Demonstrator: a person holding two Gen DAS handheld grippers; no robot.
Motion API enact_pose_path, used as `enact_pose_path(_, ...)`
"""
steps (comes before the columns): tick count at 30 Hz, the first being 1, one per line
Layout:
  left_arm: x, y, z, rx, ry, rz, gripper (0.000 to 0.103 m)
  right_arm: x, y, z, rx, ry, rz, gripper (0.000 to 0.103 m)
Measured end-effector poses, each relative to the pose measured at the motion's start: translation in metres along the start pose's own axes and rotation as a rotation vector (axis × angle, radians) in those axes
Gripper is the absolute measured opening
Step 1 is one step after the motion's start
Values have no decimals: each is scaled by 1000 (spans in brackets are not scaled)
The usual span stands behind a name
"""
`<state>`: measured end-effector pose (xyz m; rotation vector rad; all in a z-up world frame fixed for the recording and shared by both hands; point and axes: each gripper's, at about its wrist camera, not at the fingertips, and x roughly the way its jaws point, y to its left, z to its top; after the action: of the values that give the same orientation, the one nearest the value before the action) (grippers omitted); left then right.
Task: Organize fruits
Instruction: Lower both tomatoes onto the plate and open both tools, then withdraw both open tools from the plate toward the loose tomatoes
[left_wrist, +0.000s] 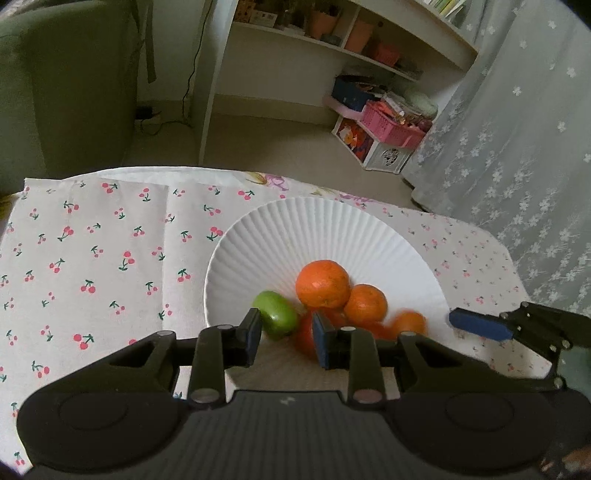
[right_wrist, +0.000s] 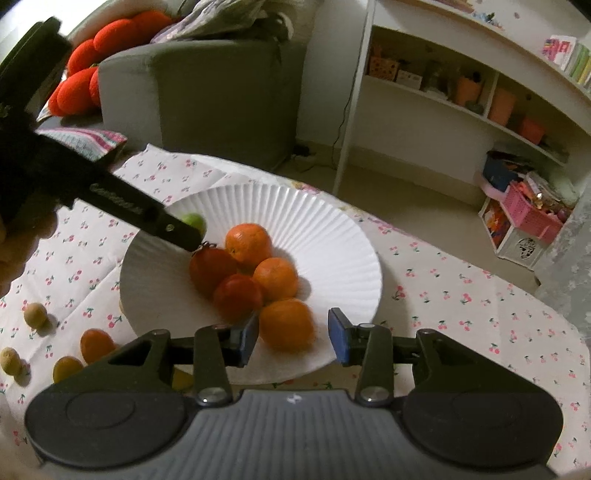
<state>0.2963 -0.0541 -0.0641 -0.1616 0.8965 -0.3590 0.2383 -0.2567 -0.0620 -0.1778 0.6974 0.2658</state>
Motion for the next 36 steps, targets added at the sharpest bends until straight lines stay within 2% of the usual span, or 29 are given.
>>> enact_pose_path(5,-30,5,-2,-54,-38,-34,9,-14,-8,5,63,-10,3,38)
enact_pose_path(7,-47,8,-5,-74,-62,-26,13,-20,-8,7,74,-8,-9,38)
enact_pose_path(12,-86,8,-15,-106,-132,24,21,-42,0,9,84,-7,-15,45)
enact_pose_path(18,-117,5,-44,-104,-149,135,32,-54,21,4,132,63,38,46)
enact_pose_path(23,-123,6,-60,-89,-146,201,35,-62,40,6,153,101,84,47)
enact_pose_path(28,-122,11,-78,-68,-119,248,36,-67,70,-8,62,91,140,48)
enact_pose_path(30,-122,10,-83,-49,-111,241,36,-64,76,-11,41,99,165,49)
enact_pose_path(34,-120,9,-90,-56,-106,222,55,-61,79,-14,5,101,163,54)
enact_pose_path(36,-113,7,-94,-39,-89,233,55,-58,69,-14,58,101,160,60)
